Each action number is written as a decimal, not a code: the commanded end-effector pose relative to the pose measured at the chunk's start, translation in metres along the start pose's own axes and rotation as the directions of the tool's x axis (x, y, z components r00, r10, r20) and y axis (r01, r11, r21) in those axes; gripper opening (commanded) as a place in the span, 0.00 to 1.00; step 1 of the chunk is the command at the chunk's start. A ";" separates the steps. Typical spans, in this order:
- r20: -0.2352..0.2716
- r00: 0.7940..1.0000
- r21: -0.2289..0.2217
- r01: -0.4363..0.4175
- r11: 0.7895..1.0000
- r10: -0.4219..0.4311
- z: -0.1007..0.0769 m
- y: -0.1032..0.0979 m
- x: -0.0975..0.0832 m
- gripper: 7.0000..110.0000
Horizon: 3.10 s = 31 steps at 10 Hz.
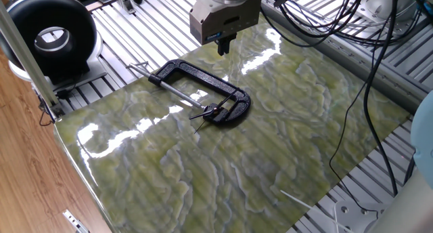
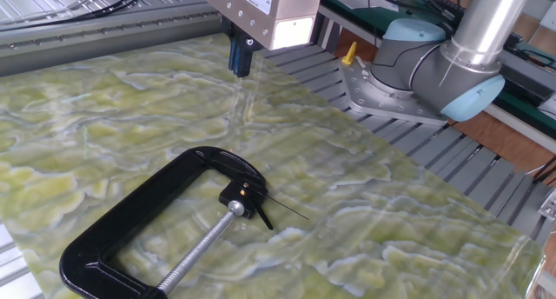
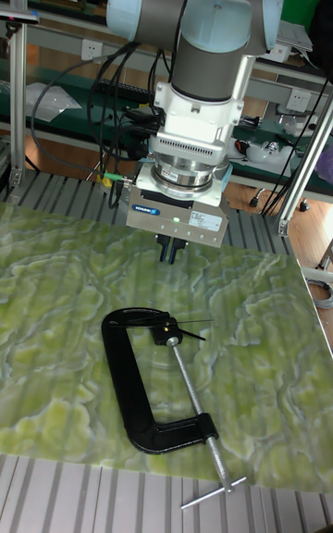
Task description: Turn the hands of a clock
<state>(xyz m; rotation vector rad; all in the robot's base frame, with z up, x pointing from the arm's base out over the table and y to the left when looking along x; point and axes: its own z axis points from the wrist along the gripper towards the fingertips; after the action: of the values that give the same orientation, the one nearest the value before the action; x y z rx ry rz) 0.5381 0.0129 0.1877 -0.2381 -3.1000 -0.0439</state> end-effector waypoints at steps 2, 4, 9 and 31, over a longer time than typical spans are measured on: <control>0.001 1.000 -0.012 0.001 1.000 -0.001 0.000 0.003 -0.001 0.00; 0.000 1.000 -0.009 0.003 1.000 -0.003 0.000 0.002 0.000 0.00; -0.063 0.998 0.007 0.028 1.000 -0.028 0.000 -0.003 0.015 0.00; 0.162 0.970 0.005 0.180 0.984 -0.179 0.106 -0.028 -0.096 0.00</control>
<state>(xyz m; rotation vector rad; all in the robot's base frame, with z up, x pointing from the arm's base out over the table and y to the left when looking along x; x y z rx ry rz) 0.6131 -0.0208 0.0937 0.0510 -3.2555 -0.0401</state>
